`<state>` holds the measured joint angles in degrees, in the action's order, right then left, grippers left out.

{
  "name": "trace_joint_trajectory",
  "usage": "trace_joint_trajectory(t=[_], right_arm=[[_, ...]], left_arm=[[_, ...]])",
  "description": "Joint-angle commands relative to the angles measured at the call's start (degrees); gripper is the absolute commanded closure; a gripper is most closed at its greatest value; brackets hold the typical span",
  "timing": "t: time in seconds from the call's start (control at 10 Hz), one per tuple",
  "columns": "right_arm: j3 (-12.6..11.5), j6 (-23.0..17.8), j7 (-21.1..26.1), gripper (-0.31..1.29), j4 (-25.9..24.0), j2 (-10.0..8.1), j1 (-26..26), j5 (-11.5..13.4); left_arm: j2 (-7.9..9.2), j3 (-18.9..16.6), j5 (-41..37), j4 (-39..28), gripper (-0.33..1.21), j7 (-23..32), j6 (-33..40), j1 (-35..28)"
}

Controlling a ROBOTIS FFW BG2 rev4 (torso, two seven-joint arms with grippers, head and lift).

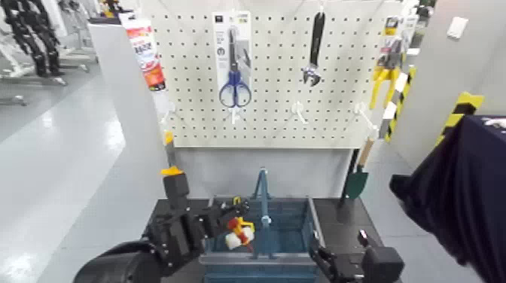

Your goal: Put the red screwdriver into the crate.

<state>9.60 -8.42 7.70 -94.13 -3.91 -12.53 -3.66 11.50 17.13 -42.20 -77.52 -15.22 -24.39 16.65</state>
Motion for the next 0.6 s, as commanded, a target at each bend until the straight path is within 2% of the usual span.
trace_joint_trajectory(t=[0.1,0.4,0.6], right_arm=[[0.0,0.1,-0.1,0.14,-0.1,-0.31,0.1,0.0],[-0.2,0.0,0.0,0.14,-0.1,-0.13,0.0,0.0],[-0.5,-0.6,0.1,0.14,-0.2,0.13,-0.4,0.0]], left_arm=[[0.10,-3.8,7.2,-6.3,0.11,1.2,-1.0,-1.8],[0.37,-5.8,17.1,-13.5,0.11,4.4,1.9,-5.3],[0.45,-6.1,21.9,-18.1,0.11,8.0,7.4,-10.1]])
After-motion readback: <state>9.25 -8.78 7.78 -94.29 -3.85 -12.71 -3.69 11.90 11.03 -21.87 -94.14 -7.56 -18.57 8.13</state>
